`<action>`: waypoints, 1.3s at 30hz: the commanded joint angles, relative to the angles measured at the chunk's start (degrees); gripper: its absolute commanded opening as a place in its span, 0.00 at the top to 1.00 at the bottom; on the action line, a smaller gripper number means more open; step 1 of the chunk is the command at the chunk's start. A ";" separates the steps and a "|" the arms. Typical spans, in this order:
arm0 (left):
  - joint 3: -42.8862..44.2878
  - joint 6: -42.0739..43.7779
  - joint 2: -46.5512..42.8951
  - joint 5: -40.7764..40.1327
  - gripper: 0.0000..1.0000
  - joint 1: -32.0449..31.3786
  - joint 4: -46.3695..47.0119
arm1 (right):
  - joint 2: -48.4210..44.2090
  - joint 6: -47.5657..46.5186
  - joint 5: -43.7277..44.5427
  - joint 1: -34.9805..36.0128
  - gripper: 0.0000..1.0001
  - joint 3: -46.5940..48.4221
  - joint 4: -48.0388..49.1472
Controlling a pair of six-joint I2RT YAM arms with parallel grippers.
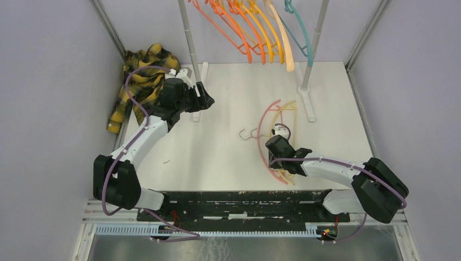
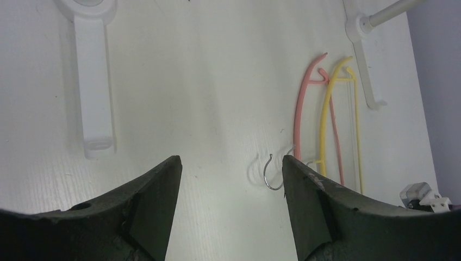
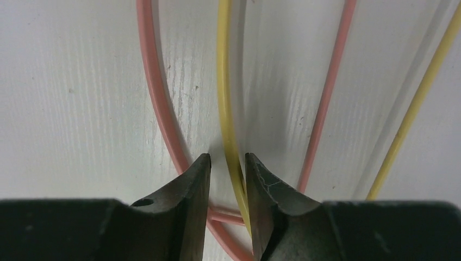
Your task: Organize the hangers
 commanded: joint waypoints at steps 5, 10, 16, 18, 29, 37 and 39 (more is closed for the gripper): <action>-1.22 -2.36 -0.05 0.64 0.25 0.13 3.40 | -5.77 3.78 -0.03 -0.21 0.98 -3.93 -0.37; -1.09 -2.36 -0.35 0.51 0.25 0.12 3.16 | -20.70 2.95 0.80 -0.16 1.00 -2.93 -5.54; -1.28 -2.75 -1.38 0.86 0.25 0.12 3.17 | -34.24 2.33 -1.07 -0.38 0.99 5.08 -16.46; -1.62 -2.96 -1.84 1.13 0.25 0.14 3.38 | -37.28 3.09 -2.10 -0.45 0.99 7.49 -20.13; -1.99 -3.76 -3.56 1.79 0.25 0.08 3.45 | -52.67 6.43 2.75 -0.56 0.99 23.91 -39.01; 0.74 -2.73 -2.46 1.31 0.27 0.12 1.04 | -50.48 5.36 5.11 0.35 0.99 39.74 -40.40; 1.41 -2.59 -2.13 1.45 0.27 0.12 0.85 | -48.08 4.64 5.50 1.37 0.99 43.69 -39.28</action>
